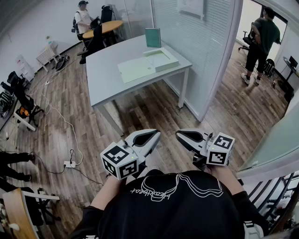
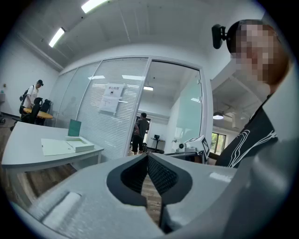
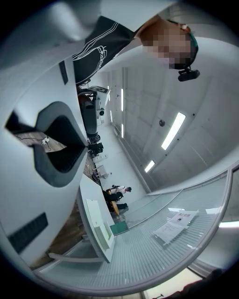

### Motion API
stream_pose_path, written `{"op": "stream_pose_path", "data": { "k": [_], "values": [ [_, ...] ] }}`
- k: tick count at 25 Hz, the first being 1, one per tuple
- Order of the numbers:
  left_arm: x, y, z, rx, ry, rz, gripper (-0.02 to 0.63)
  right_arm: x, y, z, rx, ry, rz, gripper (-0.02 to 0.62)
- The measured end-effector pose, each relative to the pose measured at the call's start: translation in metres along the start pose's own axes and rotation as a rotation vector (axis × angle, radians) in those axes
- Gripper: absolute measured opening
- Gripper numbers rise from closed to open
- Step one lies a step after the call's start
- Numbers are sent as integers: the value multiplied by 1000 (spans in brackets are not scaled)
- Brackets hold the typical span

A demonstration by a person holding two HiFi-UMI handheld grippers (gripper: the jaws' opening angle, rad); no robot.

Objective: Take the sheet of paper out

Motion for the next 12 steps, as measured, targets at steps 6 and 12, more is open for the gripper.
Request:
{"op": "stream_pose_path", "data": {
  "k": [6, 12],
  "values": [
    [6, 2, -1, 4, -1, -30, 12, 7, -4, 0, 31, 13, -45, 9],
    [3, -2, 9, 9, 11, -27, 12, 6, -9, -6, 68, 22, -87, 9]
  ]
}}
Point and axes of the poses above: the fingertips, and each gripper's own axes: z forward along the fingers, y to its left, x out of its underside, the point moved 2 cm from there along -z, backward along the fingers, and after that the axes turned 14 degrees about x, right-handed, at the moved point
